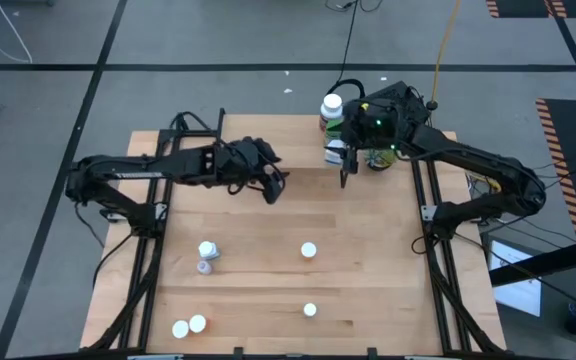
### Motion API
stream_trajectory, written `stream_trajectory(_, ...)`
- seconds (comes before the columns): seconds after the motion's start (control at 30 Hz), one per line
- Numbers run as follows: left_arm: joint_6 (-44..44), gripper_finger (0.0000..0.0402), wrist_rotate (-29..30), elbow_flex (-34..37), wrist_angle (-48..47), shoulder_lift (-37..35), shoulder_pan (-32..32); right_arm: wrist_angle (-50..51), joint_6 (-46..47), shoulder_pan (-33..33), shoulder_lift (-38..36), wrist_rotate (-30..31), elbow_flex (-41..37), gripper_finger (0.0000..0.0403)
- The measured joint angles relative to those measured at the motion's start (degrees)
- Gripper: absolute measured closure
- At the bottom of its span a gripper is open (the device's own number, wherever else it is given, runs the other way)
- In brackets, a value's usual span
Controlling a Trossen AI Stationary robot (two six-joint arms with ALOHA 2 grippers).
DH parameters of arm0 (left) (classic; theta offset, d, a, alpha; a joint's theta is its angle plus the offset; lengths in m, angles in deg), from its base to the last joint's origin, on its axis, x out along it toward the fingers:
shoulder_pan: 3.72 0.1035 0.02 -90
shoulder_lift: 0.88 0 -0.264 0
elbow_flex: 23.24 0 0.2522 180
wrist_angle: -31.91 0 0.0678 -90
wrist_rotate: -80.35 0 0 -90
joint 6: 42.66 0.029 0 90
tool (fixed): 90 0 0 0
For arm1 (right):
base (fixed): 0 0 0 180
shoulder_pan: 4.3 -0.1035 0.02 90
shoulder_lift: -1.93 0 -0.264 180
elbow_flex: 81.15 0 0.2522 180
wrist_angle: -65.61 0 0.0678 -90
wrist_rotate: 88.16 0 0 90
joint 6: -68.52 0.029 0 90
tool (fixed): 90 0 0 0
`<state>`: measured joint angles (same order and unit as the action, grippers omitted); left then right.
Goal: Pick and place medicine bottles onto shelf by color
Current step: Put the top white medicine bottle on the shelf
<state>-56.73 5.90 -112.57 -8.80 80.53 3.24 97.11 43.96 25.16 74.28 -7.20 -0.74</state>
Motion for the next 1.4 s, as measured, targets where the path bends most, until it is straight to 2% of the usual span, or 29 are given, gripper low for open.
stream_trajectory(0.1, -1.04, 0.0169, 1.20, -0.01, -9.87, -3.77, 2.06, 2.21, 3.58, -1.09, -1.74, -0.02, -0.02, 0.0171)
stream_trajectory(0.27, -3.14, 0.0169, 10.60, 0.00, -31.30, -9.71, 8.47, 0.61, 10.93, -2.58, -3.82, 0.01, -2.25, 0.0171)
stream_trajectory(0.33, -3.75, 0.0169, 11.29, -0.01, -33.08, -11.24, 12.61, -2.87, 13.19, -3.49, -4.52, 0.02, -4.00, 0.0171)
stream_trajectory(0.4, -2.91, 0.0169, 9.61, -0.02, -35.41, -12.13, 17.87, -5.68, 14.40, -4.56, -5.03, -0.02, -5.63, 0.0171)
stream_trajectory(0.57, -4.21, 0.0169, 3.38, -0.02, -37.46, -11.42, 32.00, -13.24, 15.22, -5.97, -5.50, 0.40, -8.64, 0.0171)
stream_trajectory(0.73, -10.60, 0.0169, 1.00, -0.02, -39.45, -9.98, 40.67, -13.29, 19.21, -6.42, -5.52, 1.92, -8.94, 0.0171)
stream_trajectory(0.9, -7.97, 0.0169, 0.95, -0.02, -39.74, -9.85, 43.48, -13.21, 29.84, -7.31, -5.52, 4.92, -8.94, 0.0171)
stream_trajectory(1.0, 0.43, 0.0169, -2.11, -0.02, -39.25, -9.54, 44.64, -13.24, 35.73, -8.40, -5.52, 4.87, -8.94, 0.0171)
stream_trajectory(1.17, 7.03, 0.0169, -7.95, -0.02, -39.39, -7.12, 46.16, -13.40, 35.81, -11.51, -6.81, 4.34, -8.94, 0.0171)
stream_trajectory(1.4, 6.89, 0.0170, -6.32, -0.02, -39.61, -4.15, 48.51, -13.30, 35.87, -15.71, -10.50, 4.45, -8.94, 0.0172)
